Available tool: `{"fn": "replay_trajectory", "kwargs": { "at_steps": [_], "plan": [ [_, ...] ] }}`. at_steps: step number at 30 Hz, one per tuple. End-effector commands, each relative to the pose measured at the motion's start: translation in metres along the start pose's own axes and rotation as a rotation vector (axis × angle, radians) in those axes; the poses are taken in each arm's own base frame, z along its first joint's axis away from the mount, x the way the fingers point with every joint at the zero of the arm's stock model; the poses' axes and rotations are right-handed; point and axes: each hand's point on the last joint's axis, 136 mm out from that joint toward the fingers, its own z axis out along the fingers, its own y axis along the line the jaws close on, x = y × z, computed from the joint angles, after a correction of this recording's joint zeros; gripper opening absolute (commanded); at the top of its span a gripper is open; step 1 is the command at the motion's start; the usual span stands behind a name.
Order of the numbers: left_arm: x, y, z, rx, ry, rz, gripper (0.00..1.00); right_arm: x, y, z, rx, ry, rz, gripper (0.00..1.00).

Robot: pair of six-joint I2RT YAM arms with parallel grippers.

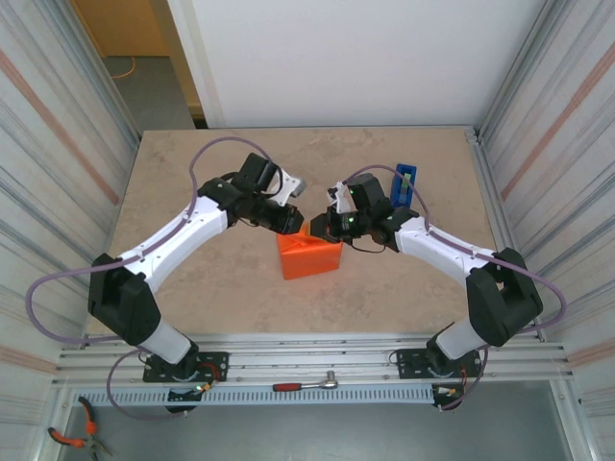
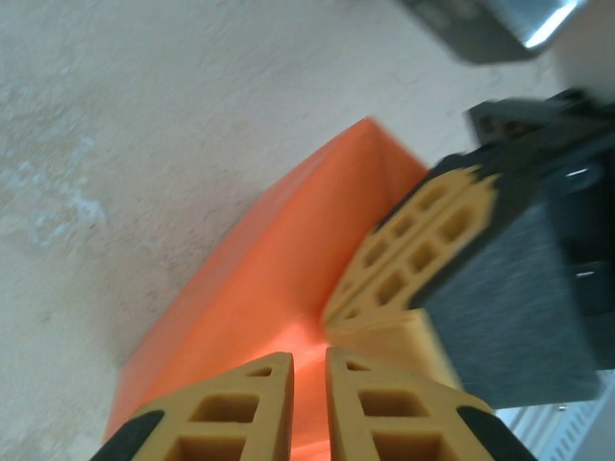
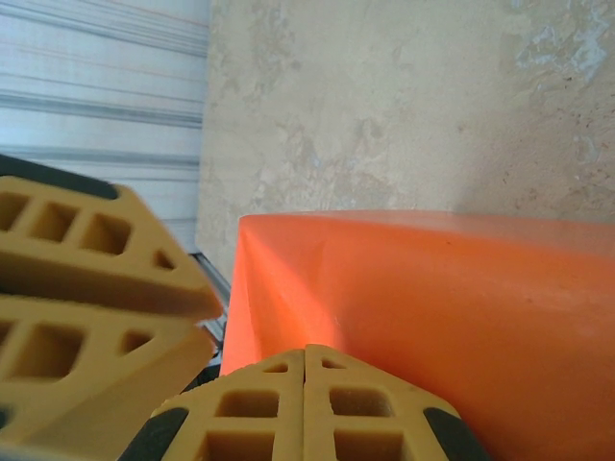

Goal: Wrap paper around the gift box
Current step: Fold the wrapping paper for the gift box.

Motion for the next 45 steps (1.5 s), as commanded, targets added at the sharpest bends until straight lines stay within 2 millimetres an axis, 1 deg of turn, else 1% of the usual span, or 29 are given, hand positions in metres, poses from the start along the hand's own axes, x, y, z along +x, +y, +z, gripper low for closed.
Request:
{"fn": "replay_trajectory", "kwargs": {
  "at_steps": [1, 5, 10, 16, 18, 21, 26, 28, 30, 33, 37, 42, 45],
  "plan": [
    [-0.005, -0.023, -0.012, 0.078, -0.023, 0.004, 0.18, 0.012, -0.016, 0.003, 0.048, 0.023, 0.019, 0.0],
    [0.011, -0.024, -0.004, 0.083, 0.002, 0.001, 0.17, 0.013, -0.017, 0.004, 0.048, 0.022, 0.026, 0.0],
    [0.032, -0.02, 0.005, 0.07, 0.03, -0.012, 0.16, 0.014, -0.019, 0.003, 0.05, 0.023, 0.03, 0.0],
    [0.047, -0.013, 0.013, 0.049, 0.05, -0.023, 0.15, 0.013, -0.016, 0.003, 0.044, 0.024, 0.032, 0.0],
    [0.05, -0.012, 0.016, 0.044, 0.058, -0.021, 0.15, 0.011, -0.012, 0.002, 0.035, 0.021, 0.032, 0.0],
    [0.054, -0.01, 0.017, 0.031, 0.065, -0.018, 0.15, 0.003, 0.0, -0.004, 0.016, 0.005, 0.018, 0.0],
    [0.056, -0.009, 0.019, 0.031, 0.068, -0.022, 0.15, -0.011, 0.027, -0.02, -0.023, -0.04, -0.019, 0.0],
    [0.055, -0.01, 0.019, 0.032, 0.068, -0.021, 0.15, -0.011, 0.033, -0.023, -0.033, -0.04, -0.026, 0.0],
    [0.055, -0.01, 0.02, 0.032, 0.068, -0.02, 0.14, -0.01, 0.034, -0.024, -0.033, -0.038, -0.028, 0.0],
    [0.056, -0.01, 0.02, 0.032, 0.069, -0.021, 0.14, -0.004, 0.031, -0.023, -0.025, -0.033, -0.022, 0.0],
    [0.056, -0.011, 0.021, 0.033, 0.072, -0.02, 0.14, 0.007, 0.02, -0.019, -0.009, -0.015, -0.007, 0.0],
    [0.054, -0.012, 0.019, 0.031, 0.062, -0.016, 0.14, 0.021, 0.003, -0.013, 0.02, 0.009, 0.011, 0.0],
    [0.048, -0.014, 0.014, 0.029, 0.042, -0.012, 0.14, 0.027, -0.009, -0.011, 0.042, 0.015, 0.025, 0.0]
  ]
}}
